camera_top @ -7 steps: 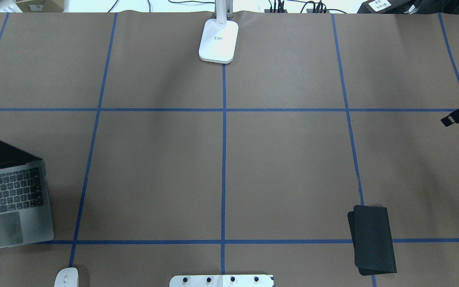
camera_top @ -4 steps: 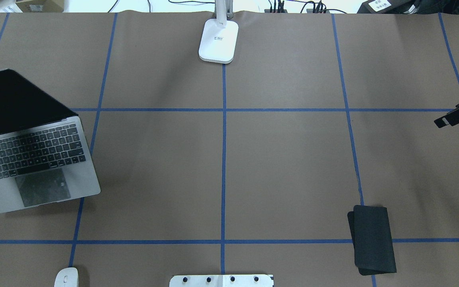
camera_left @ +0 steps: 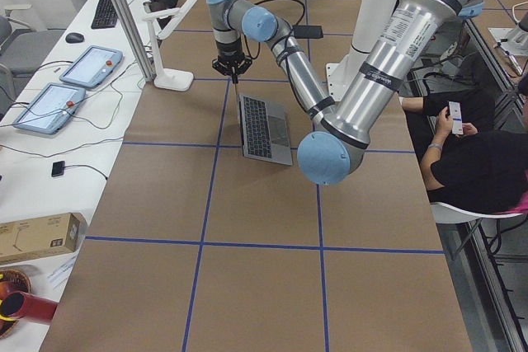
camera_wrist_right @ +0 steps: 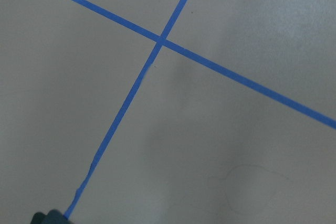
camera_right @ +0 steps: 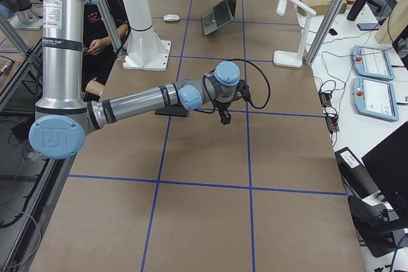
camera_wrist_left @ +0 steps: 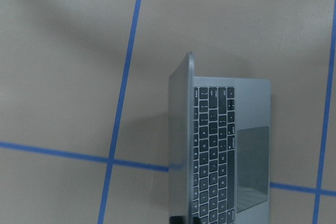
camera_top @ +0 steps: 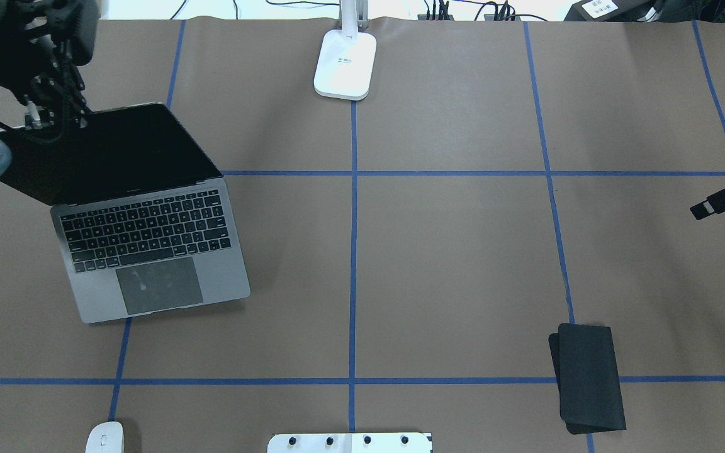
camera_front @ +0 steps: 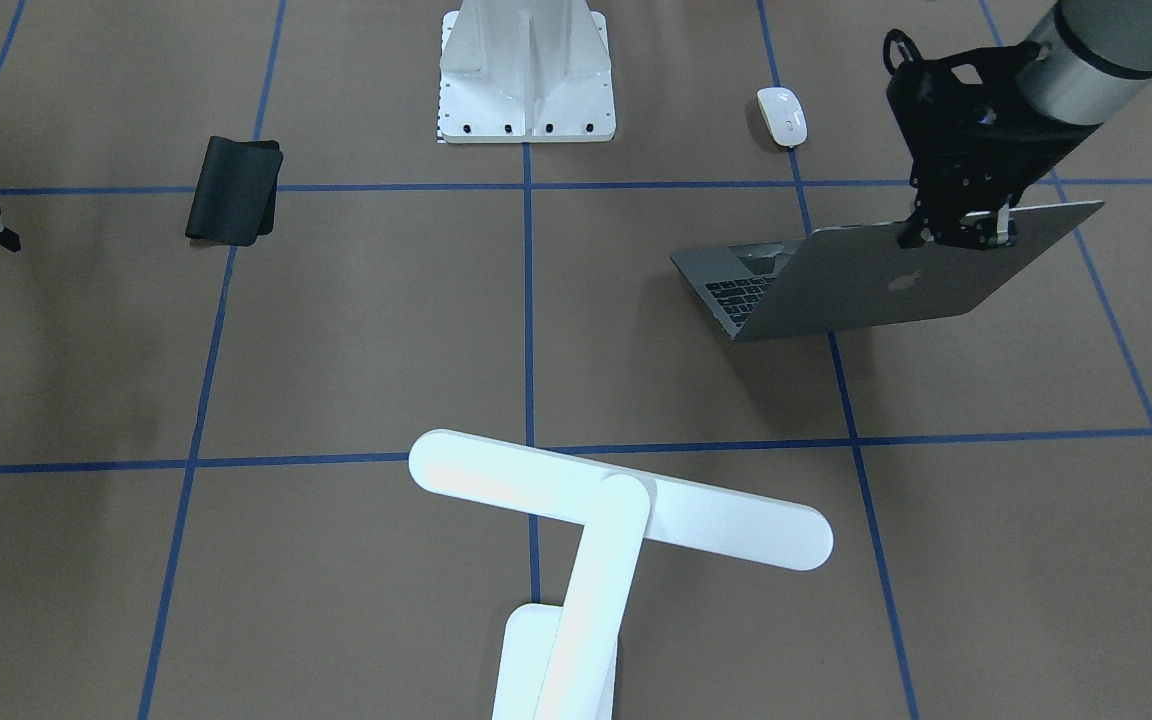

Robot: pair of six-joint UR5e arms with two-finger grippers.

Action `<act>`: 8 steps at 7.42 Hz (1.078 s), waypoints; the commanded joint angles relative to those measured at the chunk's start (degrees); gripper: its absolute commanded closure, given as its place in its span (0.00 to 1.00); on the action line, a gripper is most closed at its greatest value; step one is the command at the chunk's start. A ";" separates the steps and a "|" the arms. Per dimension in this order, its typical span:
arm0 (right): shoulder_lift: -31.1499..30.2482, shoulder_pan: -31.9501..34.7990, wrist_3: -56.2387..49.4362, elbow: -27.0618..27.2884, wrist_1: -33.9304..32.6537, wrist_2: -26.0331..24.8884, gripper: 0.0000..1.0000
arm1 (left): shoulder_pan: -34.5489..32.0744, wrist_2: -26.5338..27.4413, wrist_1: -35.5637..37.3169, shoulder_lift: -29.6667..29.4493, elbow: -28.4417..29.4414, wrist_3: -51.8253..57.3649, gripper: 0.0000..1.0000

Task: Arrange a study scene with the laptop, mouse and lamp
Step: 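Grasp the silver laptop edge with the left gripper and drag it farther away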

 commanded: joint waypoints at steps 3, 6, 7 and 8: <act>-3.51 0.00 0.46 0.52 0.10 0.16 0.00 | 3.58 4.40 -2.72 -9.17 5.65 -0.60 0.98; -3.87 0.08 0.55 0.60 0.10 0.16 0.00 | 4.12 5.19 -15.77 -11.75 17.68 -1.12 0.99; -3.87 0.17 0.90 0.70 0.10 0.16 0.00 | 4.12 5.89 -16.60 -11.92 18.76 -0.95 1.00; -3.87 0.17 0.90 0.78 0.10 0.16 0.00 | 4.12 8.42 -16.79 -13.14 19.55 -0.86 0.99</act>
